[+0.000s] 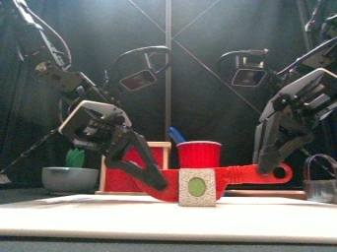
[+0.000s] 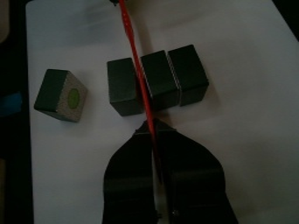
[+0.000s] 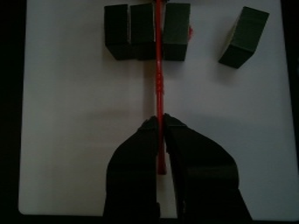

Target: Cut sushi roll

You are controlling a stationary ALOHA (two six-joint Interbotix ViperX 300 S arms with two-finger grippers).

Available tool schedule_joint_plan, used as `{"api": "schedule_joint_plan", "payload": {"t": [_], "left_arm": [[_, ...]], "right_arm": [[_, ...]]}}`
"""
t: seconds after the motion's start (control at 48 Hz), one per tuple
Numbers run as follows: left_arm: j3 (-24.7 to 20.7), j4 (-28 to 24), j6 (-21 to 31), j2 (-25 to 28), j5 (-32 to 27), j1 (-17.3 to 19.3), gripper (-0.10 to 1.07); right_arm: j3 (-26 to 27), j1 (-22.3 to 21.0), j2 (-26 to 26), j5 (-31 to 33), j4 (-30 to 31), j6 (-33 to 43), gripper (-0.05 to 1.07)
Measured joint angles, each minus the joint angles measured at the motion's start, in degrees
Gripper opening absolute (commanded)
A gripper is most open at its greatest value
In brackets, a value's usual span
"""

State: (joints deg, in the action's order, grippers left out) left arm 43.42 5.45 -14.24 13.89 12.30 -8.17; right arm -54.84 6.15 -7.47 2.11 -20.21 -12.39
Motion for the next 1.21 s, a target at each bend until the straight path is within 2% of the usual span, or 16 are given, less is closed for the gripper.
{"api": "schedule_joint_plan", "payload": {"t": [0.312, 0.562, 0.812, 1.208], "left_arm": [[0.0, -1.9, 0.0, -0.8, -0.3, 1.8, 0.29], [0.1, -2.4, 0.0, -3.1, -1.4, 1.8, 0.29], [0.3, -2.2, 0.0, -8.3, -2.5, -0.8, 0.29], [0.2, 3.0, 0.1, -7.5, -2.4, -4.5, 0.28]], "right_arm": [[0.0, -1.6, -1.4, 1.8, 1.3, 0.0, 0.38], [0.7, -1.5, -2.8, 3.6, 0.9, 0.0, 0.38], [2.0, -0.4, -6.2, 7.7, 0.1, 0.0, 0.38], [2.3, 2.1, -7.2, 8.5, -3.3, 0.1, 0.38]]}}
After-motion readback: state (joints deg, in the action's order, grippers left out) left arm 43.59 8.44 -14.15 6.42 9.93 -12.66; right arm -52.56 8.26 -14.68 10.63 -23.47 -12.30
